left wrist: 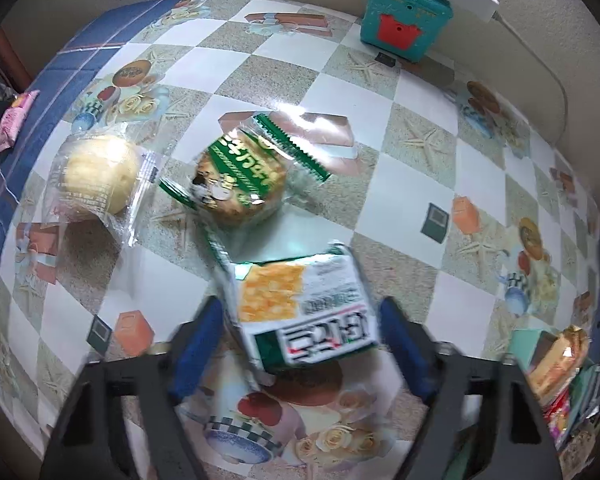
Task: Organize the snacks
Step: 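Grasp the small red candy with the right tool while the left tool grasps the cracker packet, then carry the red candy with the right tool while the left tool carries the cracker packet to the tray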
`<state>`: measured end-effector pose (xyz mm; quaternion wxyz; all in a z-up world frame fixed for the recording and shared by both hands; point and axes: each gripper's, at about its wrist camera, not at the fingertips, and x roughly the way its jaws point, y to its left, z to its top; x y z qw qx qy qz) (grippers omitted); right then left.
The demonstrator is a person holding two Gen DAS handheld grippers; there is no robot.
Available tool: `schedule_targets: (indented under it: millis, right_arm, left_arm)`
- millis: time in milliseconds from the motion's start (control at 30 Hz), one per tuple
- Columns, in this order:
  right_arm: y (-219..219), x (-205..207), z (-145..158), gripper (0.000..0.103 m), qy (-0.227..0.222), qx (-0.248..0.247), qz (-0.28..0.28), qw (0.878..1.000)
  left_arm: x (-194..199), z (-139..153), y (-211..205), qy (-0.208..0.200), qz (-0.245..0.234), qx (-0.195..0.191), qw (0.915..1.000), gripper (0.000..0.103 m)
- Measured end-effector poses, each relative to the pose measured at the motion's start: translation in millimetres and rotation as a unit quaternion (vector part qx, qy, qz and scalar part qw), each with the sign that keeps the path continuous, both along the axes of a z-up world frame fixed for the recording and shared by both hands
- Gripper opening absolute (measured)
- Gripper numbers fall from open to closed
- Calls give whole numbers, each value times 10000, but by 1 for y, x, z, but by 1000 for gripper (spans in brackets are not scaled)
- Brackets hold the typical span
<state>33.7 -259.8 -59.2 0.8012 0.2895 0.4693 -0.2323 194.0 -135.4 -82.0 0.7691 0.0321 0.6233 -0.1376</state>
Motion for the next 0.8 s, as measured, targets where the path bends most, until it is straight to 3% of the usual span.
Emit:
schedule_targets:
  millis: [233,533,567,600,633,733,800]
  right_arm:
    - [-3,-3,9,25,-72,-49,-41,10000]
    - [-8,-10,34,25,-317,-195,-129,9992]
    - [-9,-12,38,25,-346,-216,-146,9991]
    - [-10,-14,42,25,-391,-244,-167,9988]
    - [-11,-15,45,25,-418,-260,-188,9986]
    - [-14,-19,53,25,-478,-296,-217,9982]
    - [-15,-20,55,25,-477,-316,-242,9981]
  left_arm:
    - [-1,10,8,96,67,-45,9999,66]
    - [-3,53,21,-183,99,-357,9991,60]
    - [-3,59,23,-237,99,-387,9989,56]
    - [-4,66,24,-340,105,-384,9986,44]
    - [-6,72,25,-414,110,-400,9983,22]
    - [-8,81,24,-465,58,-484,9977,20]
    - [-7,75,23,-360,82,-501,9981,25]
